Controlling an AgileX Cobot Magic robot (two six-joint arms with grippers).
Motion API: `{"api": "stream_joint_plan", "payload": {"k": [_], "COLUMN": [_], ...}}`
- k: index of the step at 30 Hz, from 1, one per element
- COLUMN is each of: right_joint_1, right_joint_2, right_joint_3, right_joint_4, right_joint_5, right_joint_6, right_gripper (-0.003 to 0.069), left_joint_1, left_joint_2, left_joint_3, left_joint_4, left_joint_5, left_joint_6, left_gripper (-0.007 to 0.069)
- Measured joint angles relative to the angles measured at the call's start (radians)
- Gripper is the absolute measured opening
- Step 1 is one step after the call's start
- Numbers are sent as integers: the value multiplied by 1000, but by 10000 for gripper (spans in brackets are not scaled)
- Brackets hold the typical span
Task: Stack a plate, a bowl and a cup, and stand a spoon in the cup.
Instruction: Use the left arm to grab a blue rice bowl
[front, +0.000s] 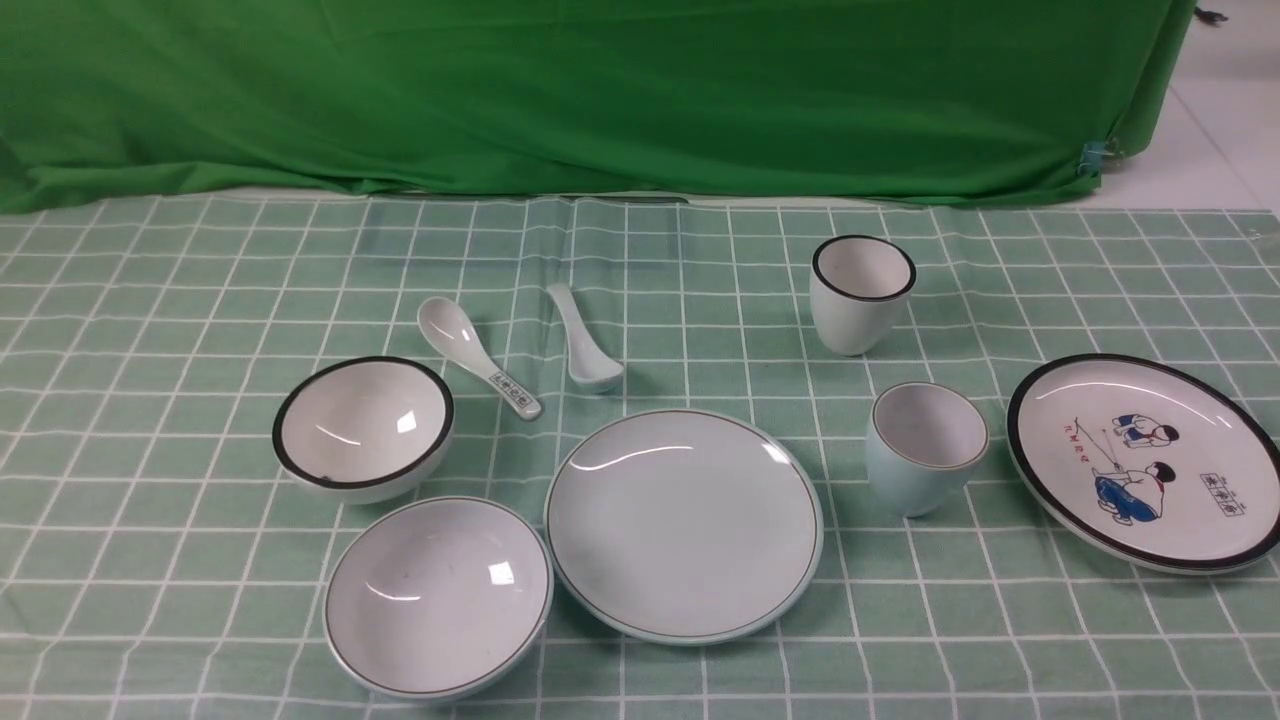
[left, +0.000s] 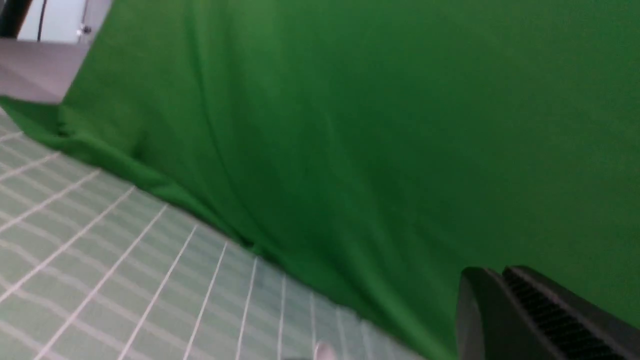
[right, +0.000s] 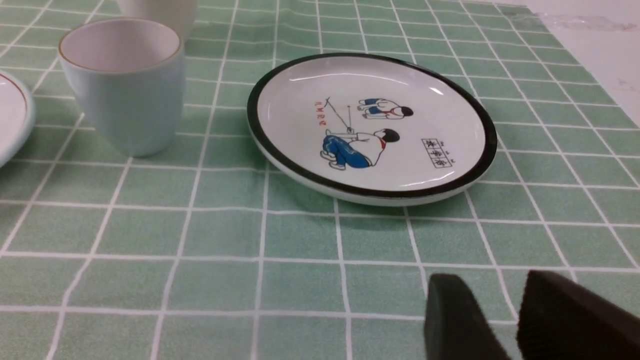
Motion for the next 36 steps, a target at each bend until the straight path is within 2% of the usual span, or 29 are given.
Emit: {"api": "stream_joint_plan", "payload": {"k": [3, 4, 6, 10, 13, 14, 15, 16, 17, 18, 22, 23, 24, 27, 30, 31, 32, 35, 36], "right_joint_1": [0, 0, 0, 0, 0, 0, 0, 0, 0, 0, 0, 0, 0, 1, 25, 67, 92, 182, 200], "right_joint_2": [0, 0, 0, 0, 0, 0, 0, 0, 0, 0, 0, 0, 0, 0, 2, 36, 79, 271, 323], "right_joint_3": [0, 0, 0, 0, 0, 0, 0, 0, 0, 0, 0, 0, 0, 0, -46, -153, -230, -461, -508], "right_joint_4": [0, 0, 0, 21, 140, 153, 177, 210, 212, 225, 235, 235, 236, 237, 237, 237, 237, 236, 236], "right_joint_5": [0, 0, 0, -11, -147, -157, -210, -296, -304, -354, -426, -426, -428, -440, -315, -146, -47, 205, 242], "right_joint_6": [0, 0, 0, 15, 161, 185, 240, 372, 386, 469, 552, 554, 566, 584, 582, 482, 420, 268, 237], "right_gripper": [242, 242, 242, 242, 242, 242, 242, 242, 242, 242, 242, 242, 242, 232, 148, 65, 44, 27, 26], "left_joint_1": [0, 0, 0, 1, 1, 1, 1, 1, 1, 1, 1, 1, 1, 1, -3, -35, -68, -183, -202], "left_joint_2": [0, 0, 0, 3, 95, 113, 145, 265, 279, 374, 656, 670, 797, 974, 1110, 1186, 1217, 1272, 1283], "left_joint_3": [0, 0, 0, -80, -342, -359, -428, -575, -605, -698, -843, -843, -852, -852, -851, -851, -851, -851, -851], "left_joint_4": [-20, -25, -19, 22, 114, 126, 144, 186, 192, 204, 187, 184, 158, 126, 121, 140, 161, 262, 291], "left_joint_5": [-126, -237, -338, -323, -55, -33, 54, 268, 291, 487, 908, 908, 1035, 1114, 1131, 1121, 1106, 1042, 1026], "left_joint_6": [-34, -70, -117, -171, -178, -179, -179, -169, -169, -136, -13, -6, 57, 135, 165, 173, 168, 95, 75], "left_gripper": [17, 17, 17, 17, 17, 17, 17, 17, 17, 17, 17, 17, 17, 17, 17, 8, 5, 1, 1]}}
